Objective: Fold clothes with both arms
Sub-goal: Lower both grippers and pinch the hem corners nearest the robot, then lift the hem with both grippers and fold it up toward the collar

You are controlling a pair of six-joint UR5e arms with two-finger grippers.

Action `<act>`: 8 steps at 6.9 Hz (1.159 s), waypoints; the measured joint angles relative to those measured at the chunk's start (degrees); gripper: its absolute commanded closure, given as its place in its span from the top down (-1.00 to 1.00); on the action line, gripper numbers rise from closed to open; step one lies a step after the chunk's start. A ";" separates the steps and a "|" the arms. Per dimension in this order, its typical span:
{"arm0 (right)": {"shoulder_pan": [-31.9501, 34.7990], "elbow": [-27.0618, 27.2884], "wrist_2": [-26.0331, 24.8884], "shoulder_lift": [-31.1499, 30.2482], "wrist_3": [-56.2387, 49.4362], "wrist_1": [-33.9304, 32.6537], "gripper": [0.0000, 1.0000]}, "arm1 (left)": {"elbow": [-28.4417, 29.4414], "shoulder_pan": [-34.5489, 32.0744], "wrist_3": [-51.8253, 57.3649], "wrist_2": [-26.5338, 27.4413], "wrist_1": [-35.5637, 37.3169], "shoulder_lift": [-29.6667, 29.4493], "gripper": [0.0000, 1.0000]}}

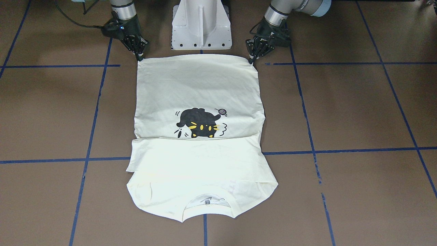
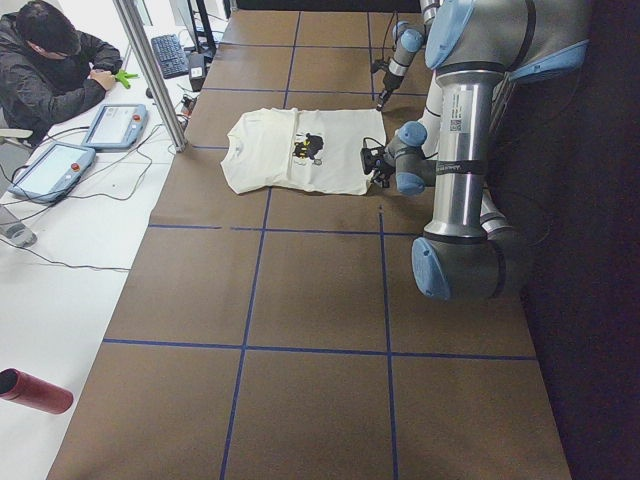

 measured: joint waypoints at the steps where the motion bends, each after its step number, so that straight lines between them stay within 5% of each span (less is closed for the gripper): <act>1: 0.08 0.18 0.04 0.00 -0.04 -0.06 -1.00 | -0.06 0.00 0.00 0.00 0.00 -0.04 -1.00; 4: 2.59 7.75 1.21 -0.08 -1.35 -5.81 -1.00 | -4.90 -1.02 3.41 -1.30 4.05 0.08 -1.00; 8: 11.33 29.12 13.77 8.07 -4.43 -30.29 -1.00 | -26.81 -10.71 10.24 -16.35 33.25 -5.28 -1.00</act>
